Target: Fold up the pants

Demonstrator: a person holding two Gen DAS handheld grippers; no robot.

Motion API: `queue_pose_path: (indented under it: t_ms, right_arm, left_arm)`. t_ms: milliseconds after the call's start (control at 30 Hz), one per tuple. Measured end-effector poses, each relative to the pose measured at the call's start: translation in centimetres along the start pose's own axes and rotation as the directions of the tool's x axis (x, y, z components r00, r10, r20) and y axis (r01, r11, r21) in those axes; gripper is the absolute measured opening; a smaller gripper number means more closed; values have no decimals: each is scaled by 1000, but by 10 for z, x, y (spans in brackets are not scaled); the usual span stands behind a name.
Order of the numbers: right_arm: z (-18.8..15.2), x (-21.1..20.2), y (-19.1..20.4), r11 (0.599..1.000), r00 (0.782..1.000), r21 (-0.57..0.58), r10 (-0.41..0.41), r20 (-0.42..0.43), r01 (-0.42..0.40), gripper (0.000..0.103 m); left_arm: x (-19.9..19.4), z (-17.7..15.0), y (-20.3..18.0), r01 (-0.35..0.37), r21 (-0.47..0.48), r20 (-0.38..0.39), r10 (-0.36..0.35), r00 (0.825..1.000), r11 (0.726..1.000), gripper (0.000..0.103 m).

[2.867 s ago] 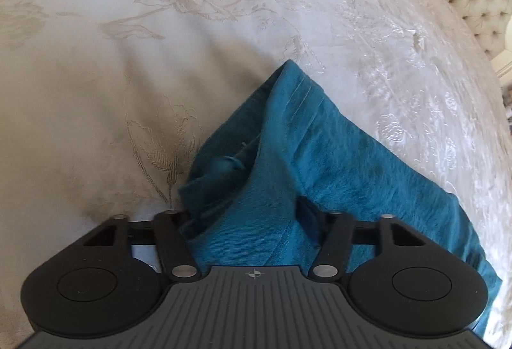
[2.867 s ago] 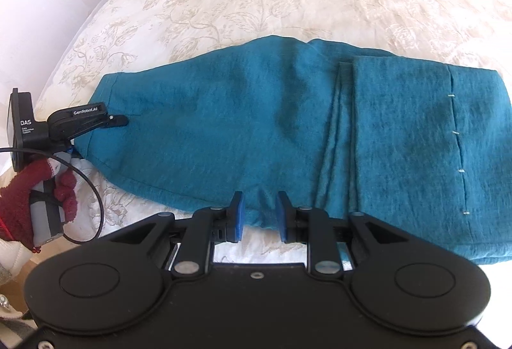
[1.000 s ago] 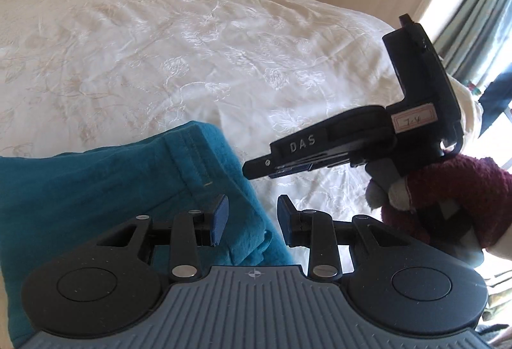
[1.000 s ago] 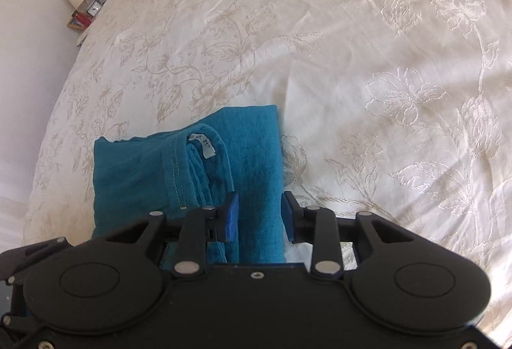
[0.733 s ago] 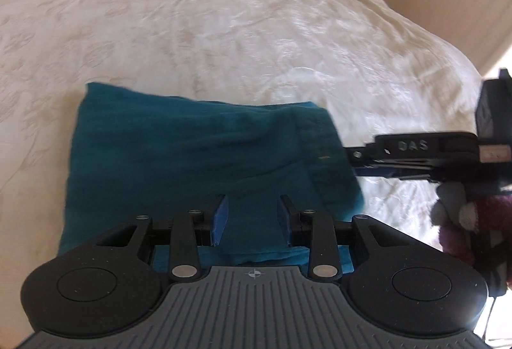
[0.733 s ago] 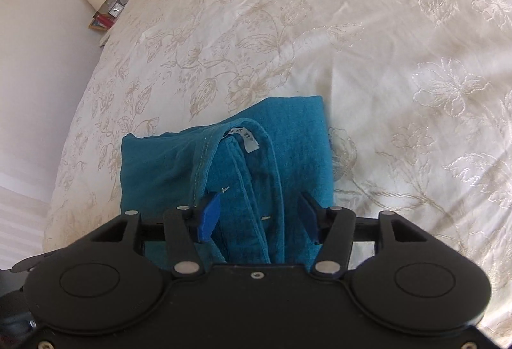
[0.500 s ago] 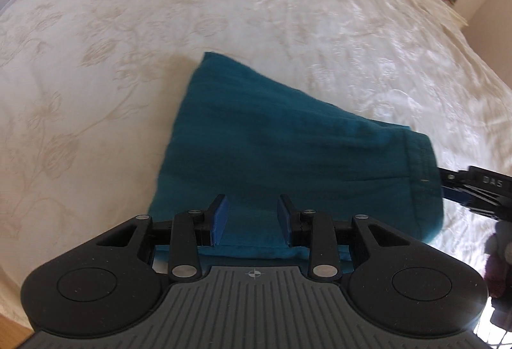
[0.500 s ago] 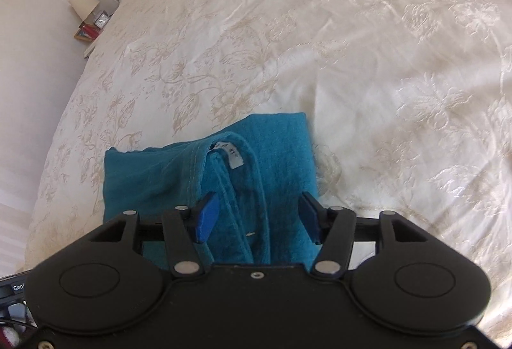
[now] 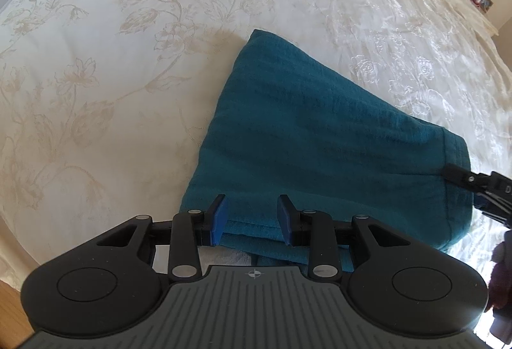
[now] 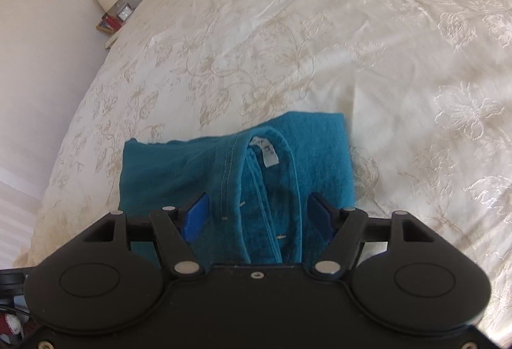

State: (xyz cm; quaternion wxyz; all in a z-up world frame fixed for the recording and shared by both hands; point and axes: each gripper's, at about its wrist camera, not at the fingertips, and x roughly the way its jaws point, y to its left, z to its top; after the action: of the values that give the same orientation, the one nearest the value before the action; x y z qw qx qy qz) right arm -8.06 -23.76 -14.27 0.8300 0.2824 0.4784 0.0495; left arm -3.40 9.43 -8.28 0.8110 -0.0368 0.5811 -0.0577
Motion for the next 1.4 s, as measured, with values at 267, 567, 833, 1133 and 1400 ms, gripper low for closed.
queue_pose_path:
  t_ms: [267, 567, 833, 1133, 1400]
  right_arm:
    - [-14, 30, 0, 1000, 991, -19, -10, -134, 7, 71]
    - [-12, -1, 27, 987, 995, -154, 22, -95, -36, 15]
    - [-21, -24, 13, 985, 994, -157, -88, -65, 77, 15]
    - [-16, -13, 3, 988, 990, -104, -123, -72, 115, 64]
    - [-8, -6, -17, 992, 990, -37, -126, -66, 123, 64]
  left_arm:
    - [-1, -2, 2, -11, -3, -17, 11, 1000, 1000, 32]
    - [2, -2, 9, -39, -6, -16, 39, 999, 999, 32]
    - [3, -1, 11, -53, 9, -7, 53, 999, 999, 32]
    - [-1, 7, 3, -44, 95, 11, 43, 999, 994, 32]
    - [25, 38, 1, 6, 193, 19, -10, 1000, 981, 41]
